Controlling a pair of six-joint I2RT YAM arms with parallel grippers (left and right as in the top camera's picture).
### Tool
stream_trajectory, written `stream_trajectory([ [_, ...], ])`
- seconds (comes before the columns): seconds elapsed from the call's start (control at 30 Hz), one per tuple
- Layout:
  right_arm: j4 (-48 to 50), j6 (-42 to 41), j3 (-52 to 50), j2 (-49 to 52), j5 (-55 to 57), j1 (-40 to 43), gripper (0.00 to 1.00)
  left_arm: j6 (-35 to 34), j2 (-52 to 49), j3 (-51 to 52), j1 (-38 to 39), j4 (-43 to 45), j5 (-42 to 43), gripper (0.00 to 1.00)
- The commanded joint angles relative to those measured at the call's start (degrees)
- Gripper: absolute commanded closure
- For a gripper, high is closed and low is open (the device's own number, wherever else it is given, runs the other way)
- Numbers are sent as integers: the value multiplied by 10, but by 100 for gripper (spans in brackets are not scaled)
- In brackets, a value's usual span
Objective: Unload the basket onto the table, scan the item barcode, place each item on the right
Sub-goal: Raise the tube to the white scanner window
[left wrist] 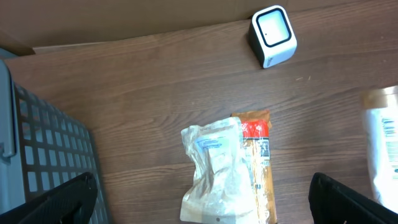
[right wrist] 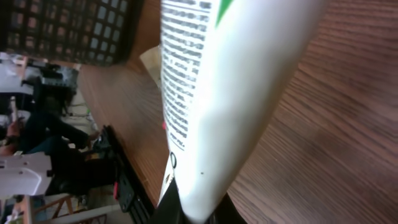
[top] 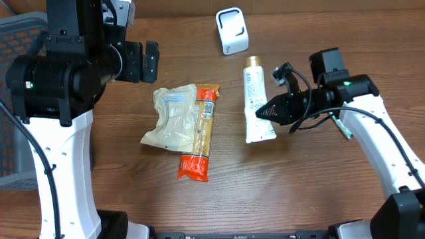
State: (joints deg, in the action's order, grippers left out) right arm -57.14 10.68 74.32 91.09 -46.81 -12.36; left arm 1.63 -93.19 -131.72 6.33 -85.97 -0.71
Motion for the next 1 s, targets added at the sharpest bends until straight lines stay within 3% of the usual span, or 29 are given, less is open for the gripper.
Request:
stream_trajectory([
  [0.0,-17,-30,69,-16,86,-17,97,-4,-5,-2,1,1,-1,0],
  [0.2,-64,-56,230,2,372,-69,96,-4,-5,-2,1,1,-1,0],
  [0.3,-3,-62,245,15,557,-103,96,-4,-5,-2,1,1,-1,0],
  [0.4,72,-54,243,47,661,-116,96,-4,-5,-2,1,1,-1,1],
  [0.73,281,79,243,182,702,-120,96,-4,-5,-2,1,1,-1,1],
  [0.97,436,263,243,266,743,-122,96,-4,-5,-2,1,1,-1,1],
])
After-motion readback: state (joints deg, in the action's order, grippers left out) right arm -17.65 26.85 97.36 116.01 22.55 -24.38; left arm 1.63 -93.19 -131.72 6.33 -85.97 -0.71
